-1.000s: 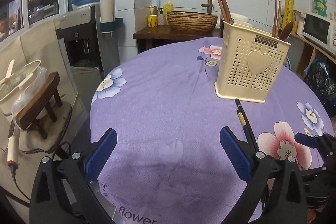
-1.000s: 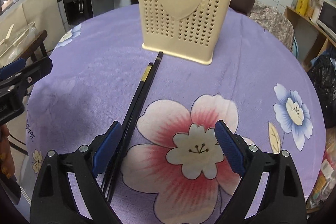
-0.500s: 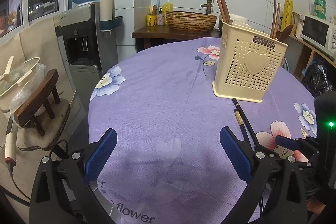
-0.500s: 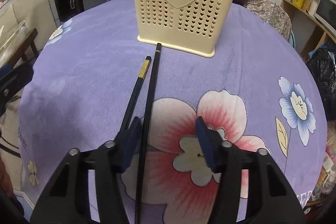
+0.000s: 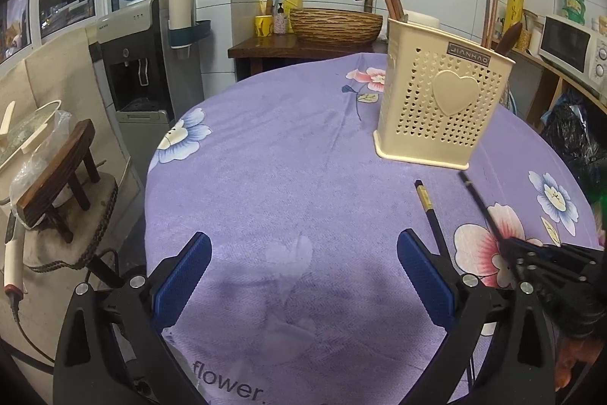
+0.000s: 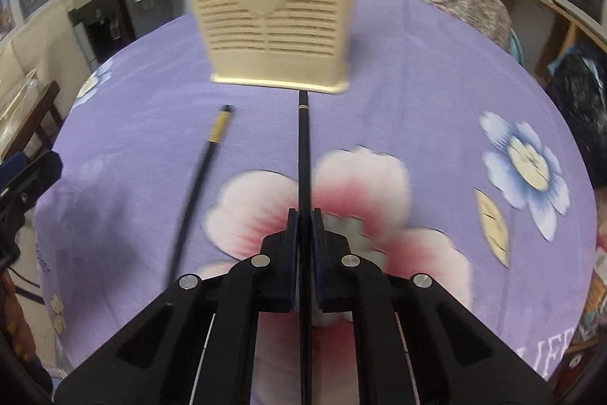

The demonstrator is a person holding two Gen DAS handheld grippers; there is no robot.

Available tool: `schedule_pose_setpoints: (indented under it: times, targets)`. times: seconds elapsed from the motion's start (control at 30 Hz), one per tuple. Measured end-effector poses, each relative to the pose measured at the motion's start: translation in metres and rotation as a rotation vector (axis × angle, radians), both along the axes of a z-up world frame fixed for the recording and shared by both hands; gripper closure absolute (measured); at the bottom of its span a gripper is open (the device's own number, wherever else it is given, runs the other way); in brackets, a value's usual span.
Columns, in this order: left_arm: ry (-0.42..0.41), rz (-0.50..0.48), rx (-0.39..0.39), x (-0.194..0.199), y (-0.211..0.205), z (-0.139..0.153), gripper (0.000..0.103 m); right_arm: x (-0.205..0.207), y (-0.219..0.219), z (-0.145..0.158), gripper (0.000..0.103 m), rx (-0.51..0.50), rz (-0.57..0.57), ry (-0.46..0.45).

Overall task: Organize utensils
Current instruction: 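Close the right tool on one dark chopstick while the left tool closes on another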

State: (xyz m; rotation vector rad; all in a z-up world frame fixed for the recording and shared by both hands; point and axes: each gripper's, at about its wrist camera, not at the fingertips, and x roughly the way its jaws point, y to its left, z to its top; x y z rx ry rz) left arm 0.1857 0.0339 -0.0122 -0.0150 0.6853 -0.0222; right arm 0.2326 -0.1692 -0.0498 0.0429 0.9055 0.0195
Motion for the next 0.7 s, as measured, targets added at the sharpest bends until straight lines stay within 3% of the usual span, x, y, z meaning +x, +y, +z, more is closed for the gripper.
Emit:
schedule_pose_setpoints:
  times: [0.13,0.3,0.33,0.37,0.43,0.7]
  targets:
    - [0.009,-0.02,0.005,0.0,-0.007,-0.002,0.006,-0.015,-0.043,-0.002,0.095,0.003,-0.084,0.003]
    - [0.033,-0.047,-0.009,0.002,-0.017,-0.007,0.006,-0.019,-0.061,-0.003,0.093,0.031,-0.071,0.001]
    - [0.037,-0.052,-0.009,0.002,-0.019,-0.008,0.006,-0.019,-0.06,-0.003,0.086,0.032,-0.061,0.0]
    - [0.044,-0.061,-0.008,0.002,-0.022,-0.009,0.006,-0.018,-0.06,-0.003,0.073,0.053,-0.045,-0.001]
    - [0.064,-0.072,-0.009,0.004,-0.026,-0.011,0.006,-0.016,-0.058,-0.001,0.062,0.074,-0.031,-0.014]
    - [0.182,-0.155,-0.049,0.03,-0.051,-0.021,0.007,0.008,-0.066,0.014,0.062,0.02,-0.029,-0.03]
